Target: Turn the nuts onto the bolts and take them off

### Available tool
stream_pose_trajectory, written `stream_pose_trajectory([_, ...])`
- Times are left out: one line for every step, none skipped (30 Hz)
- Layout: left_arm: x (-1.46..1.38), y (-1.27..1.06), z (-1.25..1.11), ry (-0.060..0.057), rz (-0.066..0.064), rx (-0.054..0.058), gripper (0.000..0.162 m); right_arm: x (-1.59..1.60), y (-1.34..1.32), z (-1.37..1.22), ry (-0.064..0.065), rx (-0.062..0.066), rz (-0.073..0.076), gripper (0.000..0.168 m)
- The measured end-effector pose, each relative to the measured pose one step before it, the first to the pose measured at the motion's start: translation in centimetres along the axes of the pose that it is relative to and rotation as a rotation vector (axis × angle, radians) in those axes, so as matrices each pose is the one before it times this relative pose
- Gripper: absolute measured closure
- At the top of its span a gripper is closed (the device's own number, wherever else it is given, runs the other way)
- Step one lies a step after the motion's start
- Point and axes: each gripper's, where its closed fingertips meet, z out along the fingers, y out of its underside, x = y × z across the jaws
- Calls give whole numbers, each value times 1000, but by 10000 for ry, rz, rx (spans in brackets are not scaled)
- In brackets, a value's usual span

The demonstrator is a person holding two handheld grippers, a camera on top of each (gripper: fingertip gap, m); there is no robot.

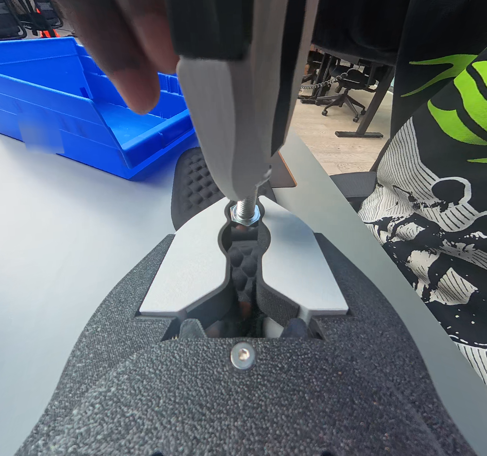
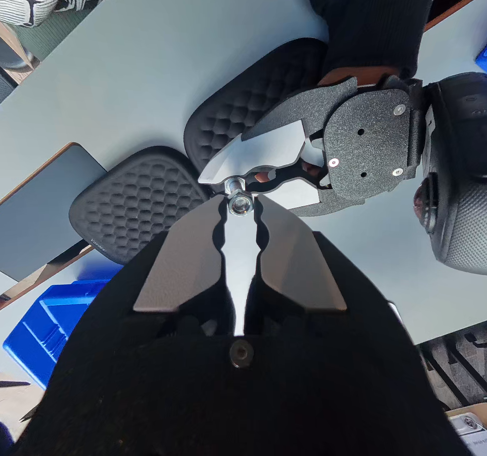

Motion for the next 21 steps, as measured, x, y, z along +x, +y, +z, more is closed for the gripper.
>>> stream_pose_trajectory([-35,40,23,-24,-6,-31,147,-12,7,25,-13,56,72,150])
stream_pose_trajectory([7,5,15,0,5,-7,147,96,-4,-3,71,33,255,150])
stream_pose_trajectory([-83,-47,-37,-54,-11,28,147,91,51,-24,61,-61,547,150])
stream_pose_trajectory([-74,-42,-47,-37,-41,41,147,-9,125,-39,11,-147,748,150])
stream_pose_trajectory([-85,-26,-19,-46,-34,22,147,49,134,-33,79,-170,887,150])
stream_pose_trajectory([-102,-15,-13,-60,-32,11,148,17,46,8,99,-149,988,151])
stream_pose_trajectory([3,6,-2,10,1,3,148,-29,-13,7,95,-80,1087,150])
stream_pose_trajectory([17,4,6,-6,21,-10,147,15,19,24,118,-91,1191,151])
stream_pose_trajectory([-46,29,23,-36,-3,-20,148,-12,76,50,82,-72,1293,151])
stream_pose_trajectory([20,68,41,20,-8,-41,148,-92,78,62,-6,-38,1019,151])
stream_pose_trajectory([50,80,67,26,24,-61,148,-153,65,53,-15,30,429,151])
stream_pose_trajectory([69,57,48,17,55,-51,148,-73,0,28,58,120,-43,151])
stream_pose_trajectory([19,9,26,-13,30,-17,148,32,-49,0,88,109,-147,150])
stream_pose_trajectory([16,-56,-42,28,-19,45,148,43,-85,0,53,80,-301,142])
stream_pose_trajectory([-23,-98,-74,8,-33,77,148,-7,-106,-72,9,114,-551,132])
stream_pose_trajectory([-25,-83,-69,11,-33,71,148,80,-70,-151,55,107,-713,129])
stream_pose_trajectory([25,-40,-39,33,-11,39,148,242,-26,-175,117,68,-769,126])
stream_pose_trajectory([37,-10,-14,30,7,11,148,50,45,-188,-44,36,-850,124])
stream_pose_trajectory([21,10,7,14,1,-10,147,-87,56,-175,-118,56,-896,124])
stream_pose_trajectory([26,27,18,26,-3,-18,147,-45,-2,-131,-67,73,-904,123])
stream_pose_trajectory([35,22,7,27,1,-11,148,-60,-36,-67,-76,85,-858,125])
